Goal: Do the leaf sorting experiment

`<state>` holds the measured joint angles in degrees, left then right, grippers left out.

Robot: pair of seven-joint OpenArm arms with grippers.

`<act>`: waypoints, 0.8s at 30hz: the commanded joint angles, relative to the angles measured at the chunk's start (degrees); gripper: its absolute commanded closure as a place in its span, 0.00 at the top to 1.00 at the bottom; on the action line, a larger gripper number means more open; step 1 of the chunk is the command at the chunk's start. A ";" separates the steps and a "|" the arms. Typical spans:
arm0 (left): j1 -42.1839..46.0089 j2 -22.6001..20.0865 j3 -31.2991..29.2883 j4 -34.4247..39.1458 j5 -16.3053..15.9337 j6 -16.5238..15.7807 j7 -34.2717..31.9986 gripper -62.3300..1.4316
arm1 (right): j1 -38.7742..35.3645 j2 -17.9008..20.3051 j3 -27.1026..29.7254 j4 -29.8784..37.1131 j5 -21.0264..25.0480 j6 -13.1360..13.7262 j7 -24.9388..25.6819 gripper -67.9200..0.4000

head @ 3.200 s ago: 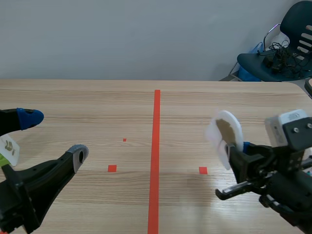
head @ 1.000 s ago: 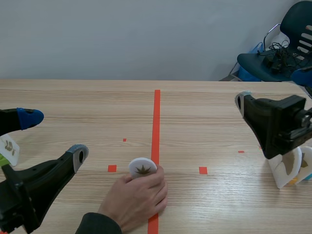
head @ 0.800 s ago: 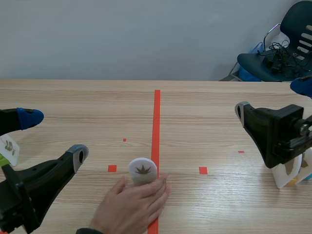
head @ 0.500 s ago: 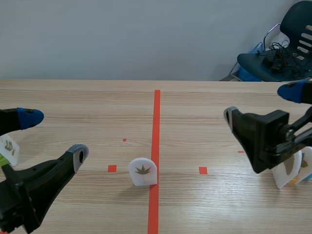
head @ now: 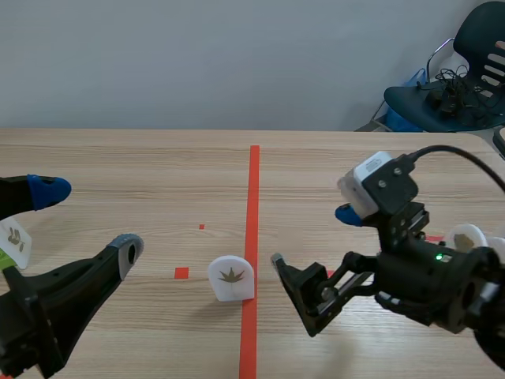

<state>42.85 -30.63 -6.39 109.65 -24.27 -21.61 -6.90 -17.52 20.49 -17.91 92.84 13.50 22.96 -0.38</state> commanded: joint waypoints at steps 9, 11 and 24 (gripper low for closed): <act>-1.31 0.13 -0.37 0.55 -0.48 -0.17 -0.61 1.00 | 10.75 -5.66 -10.05 -19.45 -10.34 -0.22 13.38 1.00; -1.31 0.13 -0.37 0.55 -0.48 -0.17 -0.61 1.00 | 12.55 -6.86 -11.41 -23.71 -11.72 -0.22 16.83 1.00; -1.31 0.13 -0.37 0.55 -0.48 -0.17 -0.61 1.00 | 16.57 -10.84 -17.64 -31.12 -18.08 -2.01 23.87 0.99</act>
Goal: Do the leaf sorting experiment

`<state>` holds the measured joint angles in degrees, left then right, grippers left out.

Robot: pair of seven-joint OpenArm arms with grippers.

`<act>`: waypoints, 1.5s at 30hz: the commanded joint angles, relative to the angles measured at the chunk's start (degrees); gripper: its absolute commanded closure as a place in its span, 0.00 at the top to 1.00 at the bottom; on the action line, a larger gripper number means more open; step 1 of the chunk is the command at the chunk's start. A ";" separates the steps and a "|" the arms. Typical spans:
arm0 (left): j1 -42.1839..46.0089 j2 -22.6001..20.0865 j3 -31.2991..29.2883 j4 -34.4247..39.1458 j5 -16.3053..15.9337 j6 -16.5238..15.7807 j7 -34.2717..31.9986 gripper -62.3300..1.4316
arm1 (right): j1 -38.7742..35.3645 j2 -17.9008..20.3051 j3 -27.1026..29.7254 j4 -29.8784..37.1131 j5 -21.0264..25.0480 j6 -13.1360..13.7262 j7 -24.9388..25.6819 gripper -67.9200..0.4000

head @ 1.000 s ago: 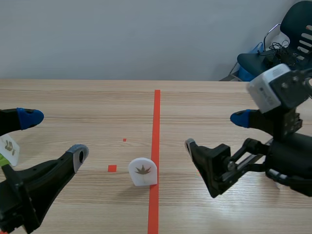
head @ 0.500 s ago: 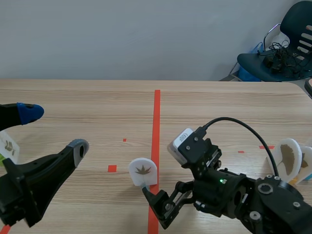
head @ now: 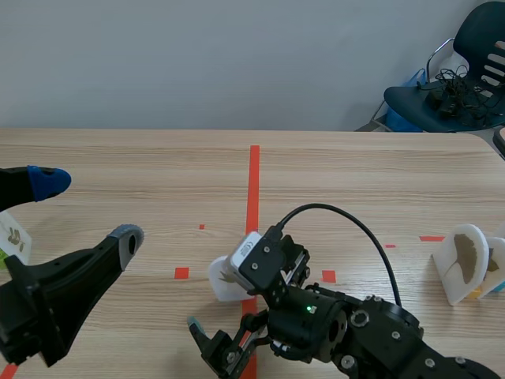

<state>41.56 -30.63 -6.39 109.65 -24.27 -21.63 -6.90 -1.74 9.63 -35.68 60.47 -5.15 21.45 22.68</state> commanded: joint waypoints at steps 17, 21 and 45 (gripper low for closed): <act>-0.02 0.13 -0.37 0.55 -0.48 -0.15 -0.61 1.00 | 0.74 0.68 -0.26 0.76 0.57 -0.87 -0.48 0.11; -0.02 0.13 -0.37 0.55 -0.48 -0.15 -0.61 1.00 | 0.48 0.70 0.39 1.92 0.59 -0.87 -0.44 0.06; -0.04 0.13 -0.37 0.55 -0.48 -0.15 -0.61 1.00 | -21.07 4.00 36.09 27.98 20.85 -5.64 -11.26 0.06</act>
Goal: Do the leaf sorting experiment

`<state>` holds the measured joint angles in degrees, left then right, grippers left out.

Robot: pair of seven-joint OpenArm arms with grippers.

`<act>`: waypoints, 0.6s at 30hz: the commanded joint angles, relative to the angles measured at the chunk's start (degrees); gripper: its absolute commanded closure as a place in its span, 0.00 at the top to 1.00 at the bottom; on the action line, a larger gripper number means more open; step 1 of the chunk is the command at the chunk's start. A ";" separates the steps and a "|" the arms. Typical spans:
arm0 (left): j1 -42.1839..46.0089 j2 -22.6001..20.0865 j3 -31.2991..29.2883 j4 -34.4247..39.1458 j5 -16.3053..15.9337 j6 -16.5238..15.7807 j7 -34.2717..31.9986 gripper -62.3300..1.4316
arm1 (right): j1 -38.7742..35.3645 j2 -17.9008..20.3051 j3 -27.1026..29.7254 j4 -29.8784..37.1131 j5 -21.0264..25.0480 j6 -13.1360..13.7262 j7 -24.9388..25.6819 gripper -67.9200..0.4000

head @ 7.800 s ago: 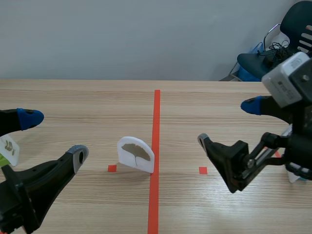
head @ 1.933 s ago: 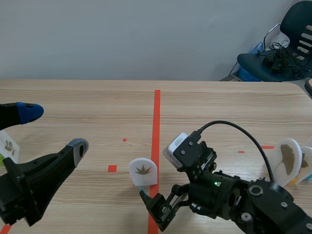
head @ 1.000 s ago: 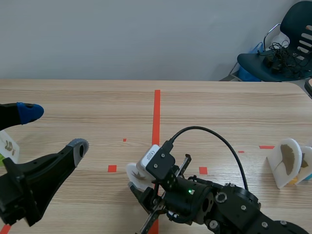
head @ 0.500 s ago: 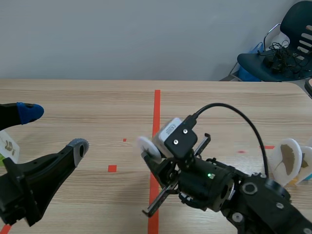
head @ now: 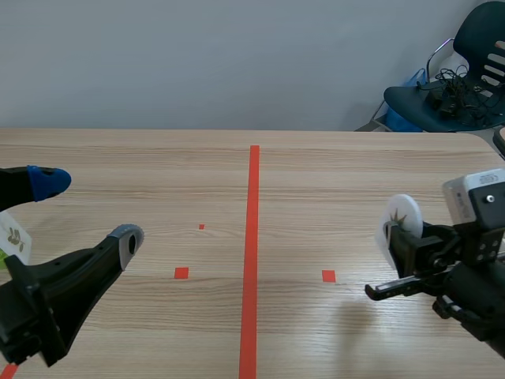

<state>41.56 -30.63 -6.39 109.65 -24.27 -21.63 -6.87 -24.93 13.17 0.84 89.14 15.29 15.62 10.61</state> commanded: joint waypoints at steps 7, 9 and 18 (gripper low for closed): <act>-0.68 0.13 -0.37 -0.09 -0.48 -0.35 -0.61 1.00 | 9.33 0.48 3.50 -13.49 0.42 0.22 1.77 0.06; -0.66 0.13 -0.37 -0.09 -0.48 -0.37 -0.61 1.00 | 11.13 0.48 3.93 -17.00 0.42 0.24 2.78 0.06; -0.66 0.13 -0.37 -0.09 -0.48 -0.37 -0.61 1.00 | 12.26 0.52 8.87 -21.16 0.39 -2.84 3.72 0.06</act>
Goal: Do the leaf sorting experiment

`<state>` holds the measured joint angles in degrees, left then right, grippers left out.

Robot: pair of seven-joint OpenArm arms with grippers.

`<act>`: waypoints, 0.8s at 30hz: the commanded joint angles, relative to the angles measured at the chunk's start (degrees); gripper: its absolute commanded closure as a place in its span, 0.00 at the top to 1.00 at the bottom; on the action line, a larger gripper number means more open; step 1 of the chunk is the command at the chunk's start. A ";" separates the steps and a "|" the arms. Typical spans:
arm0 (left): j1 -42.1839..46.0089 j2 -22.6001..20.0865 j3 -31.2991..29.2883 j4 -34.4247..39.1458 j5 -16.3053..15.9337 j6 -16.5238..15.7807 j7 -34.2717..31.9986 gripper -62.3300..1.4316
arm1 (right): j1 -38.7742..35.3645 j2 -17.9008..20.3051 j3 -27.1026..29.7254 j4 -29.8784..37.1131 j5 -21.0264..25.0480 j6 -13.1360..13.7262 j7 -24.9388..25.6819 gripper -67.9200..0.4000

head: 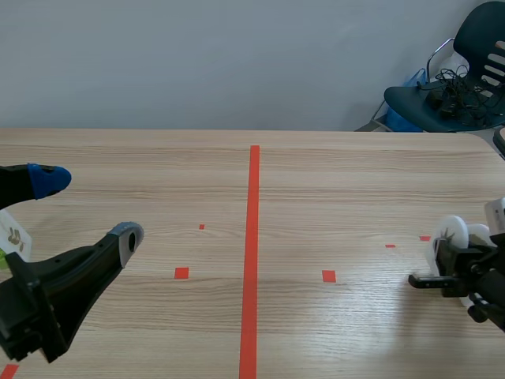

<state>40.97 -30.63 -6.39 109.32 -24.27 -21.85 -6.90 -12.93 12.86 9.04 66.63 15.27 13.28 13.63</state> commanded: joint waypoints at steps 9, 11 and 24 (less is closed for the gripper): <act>-0.07 0.13 -0.37 0.24 -0.48 -0.15 -0.59 1.00 | 0.26 0.94 1.29 -0.70 0.39 -1.33 1.11 0.06; -0.07 0.13 -0.37 0.24 -0.48 -0.15 -0.59 1.00 | 0.26 0.94 1.31 -0.70 0.39 -1.33 1.22 0.06; -0.07 0.13 -0.37 0.24 -0.48 -0.15 -0.59 1.00 | 0.26 0.96 1.29 -0.70 0.37 -1.31 1.18 0.30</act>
<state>40.97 -30.63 -6.39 109.32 -24.27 -21.87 -6.90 -13.06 13.02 10.37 65.01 15.25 11.99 13.52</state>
